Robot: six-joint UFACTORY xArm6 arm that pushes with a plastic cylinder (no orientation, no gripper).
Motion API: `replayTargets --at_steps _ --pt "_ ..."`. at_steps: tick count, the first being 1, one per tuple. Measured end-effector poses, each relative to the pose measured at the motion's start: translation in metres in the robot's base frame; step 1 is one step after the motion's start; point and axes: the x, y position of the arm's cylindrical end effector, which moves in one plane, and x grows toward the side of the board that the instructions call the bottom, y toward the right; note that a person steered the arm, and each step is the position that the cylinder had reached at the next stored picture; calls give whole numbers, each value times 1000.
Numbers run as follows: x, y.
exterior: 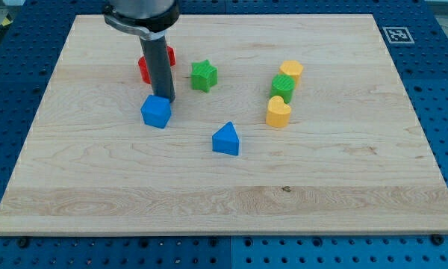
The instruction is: Touch the yellow heart
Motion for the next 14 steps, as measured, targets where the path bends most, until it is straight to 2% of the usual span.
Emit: replayTargets --at_steps 2,3,4,6,9,14 --pt "27 -1" --pt "29 -4" --pt "7 0" --pt "28 15" --pt "30 21" --pt "33 87"
